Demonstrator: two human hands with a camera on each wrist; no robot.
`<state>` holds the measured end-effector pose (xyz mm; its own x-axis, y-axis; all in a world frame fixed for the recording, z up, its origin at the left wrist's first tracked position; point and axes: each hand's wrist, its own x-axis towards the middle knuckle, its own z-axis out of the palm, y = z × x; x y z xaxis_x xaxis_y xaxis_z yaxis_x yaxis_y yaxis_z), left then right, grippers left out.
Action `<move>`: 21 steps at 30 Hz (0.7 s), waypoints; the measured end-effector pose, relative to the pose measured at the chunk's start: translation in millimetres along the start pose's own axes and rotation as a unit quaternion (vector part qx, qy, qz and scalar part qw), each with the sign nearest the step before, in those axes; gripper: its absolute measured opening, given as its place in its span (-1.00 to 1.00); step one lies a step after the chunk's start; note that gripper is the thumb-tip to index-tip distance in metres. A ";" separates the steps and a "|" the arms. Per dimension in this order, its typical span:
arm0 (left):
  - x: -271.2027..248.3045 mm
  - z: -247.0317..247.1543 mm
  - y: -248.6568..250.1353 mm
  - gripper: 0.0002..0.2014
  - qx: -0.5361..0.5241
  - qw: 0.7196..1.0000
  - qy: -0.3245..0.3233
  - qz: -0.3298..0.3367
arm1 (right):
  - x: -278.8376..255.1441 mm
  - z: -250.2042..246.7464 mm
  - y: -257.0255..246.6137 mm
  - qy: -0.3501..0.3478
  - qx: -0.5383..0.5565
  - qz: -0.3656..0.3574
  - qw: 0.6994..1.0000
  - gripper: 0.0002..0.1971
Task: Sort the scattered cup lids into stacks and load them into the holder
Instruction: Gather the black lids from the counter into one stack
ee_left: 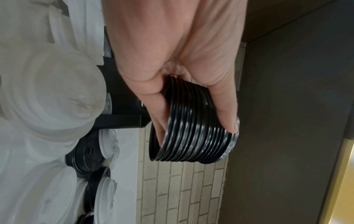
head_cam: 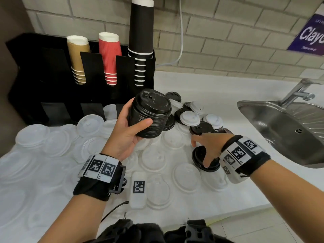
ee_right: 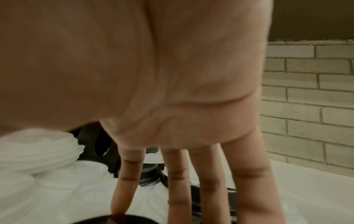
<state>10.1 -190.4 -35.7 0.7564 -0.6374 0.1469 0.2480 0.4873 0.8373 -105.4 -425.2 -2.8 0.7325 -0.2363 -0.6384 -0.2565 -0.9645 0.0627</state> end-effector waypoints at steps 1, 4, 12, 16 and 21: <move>0.0 0.2 -1.1 -0.33 0.000 1.000 0.000 -0.001 | -2.6 -2.0 0.8 0.015 0.006 -0.005 1.000 -0.36; -0.3 0.6 -4.5 -0.37 -0.004 1.000 0.002 -0.004 | -16.8 -20.2 5.3 0.091 0.134 -0.059 0.985 -0.49; -1.0 5.4 -11.4 -0.31 -0.007 1.000 -0.007 -0.021 | -53.7 -66.5 -29.3 0.298 0.413 -0.255 0.822 -0.49; -3.5 8.9 -10.9 -0.24 -0.007 0.999 -0.020 -0.023 | -50.8 -72.7 -48.1 0.300 0.381 -0.281 0.828 -0.50; -6.1 9.4 -9.7 -0.33 0.008 0.999 -0.041 -0.028 | -43.9 -78.0 -56.0 0.289 0.342 -0.276 0.850 -0.52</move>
<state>-2.7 -196.8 -39.8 0.6894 -0.7105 0.1414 0.2786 0.4401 0.8536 -73.9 -370.0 81.6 0.9973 0.0206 0.0708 0.0649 -0.6999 -0.7113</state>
